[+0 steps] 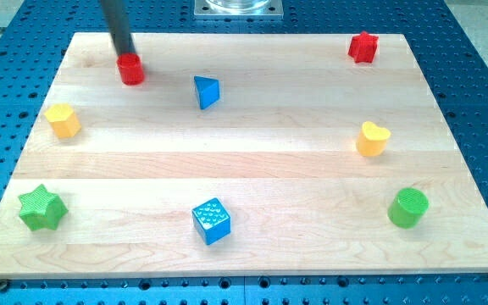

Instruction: Push the red circle into the blue triangle

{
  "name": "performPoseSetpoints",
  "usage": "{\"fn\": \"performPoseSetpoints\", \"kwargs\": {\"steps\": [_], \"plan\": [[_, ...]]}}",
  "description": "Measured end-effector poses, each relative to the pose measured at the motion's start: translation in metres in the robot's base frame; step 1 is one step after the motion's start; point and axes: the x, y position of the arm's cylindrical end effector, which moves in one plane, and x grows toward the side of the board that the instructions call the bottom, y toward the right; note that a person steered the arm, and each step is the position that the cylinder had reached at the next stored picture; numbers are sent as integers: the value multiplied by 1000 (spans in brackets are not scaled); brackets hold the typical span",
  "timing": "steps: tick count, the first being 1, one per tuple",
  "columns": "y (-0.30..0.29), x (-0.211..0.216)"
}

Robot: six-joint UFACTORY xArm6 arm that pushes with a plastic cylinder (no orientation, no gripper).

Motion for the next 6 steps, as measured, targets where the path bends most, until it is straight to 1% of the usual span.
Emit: {"fn": "performPoseSetpoints", "kwargs": {"steps": [1, 2, 3, 4, 5, 6], "plan": [[77, 75], [86, 66], [65, 23], [46, -6], [-23, 18], [-19, 62]]}}
